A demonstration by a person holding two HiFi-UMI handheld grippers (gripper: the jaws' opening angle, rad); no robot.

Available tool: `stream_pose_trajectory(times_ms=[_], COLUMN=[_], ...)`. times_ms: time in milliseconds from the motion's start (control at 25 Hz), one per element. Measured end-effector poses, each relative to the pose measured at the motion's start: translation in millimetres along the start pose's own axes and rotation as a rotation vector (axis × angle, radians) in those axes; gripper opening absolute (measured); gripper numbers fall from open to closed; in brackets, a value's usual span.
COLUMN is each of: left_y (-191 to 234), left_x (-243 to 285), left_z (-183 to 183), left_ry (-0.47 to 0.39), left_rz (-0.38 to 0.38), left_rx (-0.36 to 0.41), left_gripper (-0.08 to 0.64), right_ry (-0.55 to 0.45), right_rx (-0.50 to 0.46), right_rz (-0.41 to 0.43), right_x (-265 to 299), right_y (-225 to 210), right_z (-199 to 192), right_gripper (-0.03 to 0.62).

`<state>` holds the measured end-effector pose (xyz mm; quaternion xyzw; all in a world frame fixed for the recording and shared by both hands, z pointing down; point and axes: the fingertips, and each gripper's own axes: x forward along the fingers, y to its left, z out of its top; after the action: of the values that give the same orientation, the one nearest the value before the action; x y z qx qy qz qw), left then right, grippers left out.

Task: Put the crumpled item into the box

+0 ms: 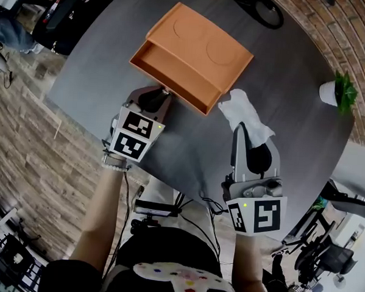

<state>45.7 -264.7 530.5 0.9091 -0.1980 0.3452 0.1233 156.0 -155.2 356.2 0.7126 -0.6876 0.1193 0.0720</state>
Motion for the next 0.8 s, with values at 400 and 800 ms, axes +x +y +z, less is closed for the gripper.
stream_pose_trajectory(times_ms=[400,800], left_y=[-3.8,-7.7], left_x=[-19.3,-35.4], left_z=[-21.6,-38.8], left_ry=[0.013,0.018], left_rz=[0.016,0.032], left_rx=[-0.018,-0.045], left_gripper=[0.08,0.08], right_ry=[-0.002,0.003], right_rx=[-0.007,-0.019], right_rz=[0.036,0.065], right_x=[-5.9,-11.4], right_y=[15.3,24.7], right_z=[-0.3,-1.2], right_gripper=[0.051,0.051])
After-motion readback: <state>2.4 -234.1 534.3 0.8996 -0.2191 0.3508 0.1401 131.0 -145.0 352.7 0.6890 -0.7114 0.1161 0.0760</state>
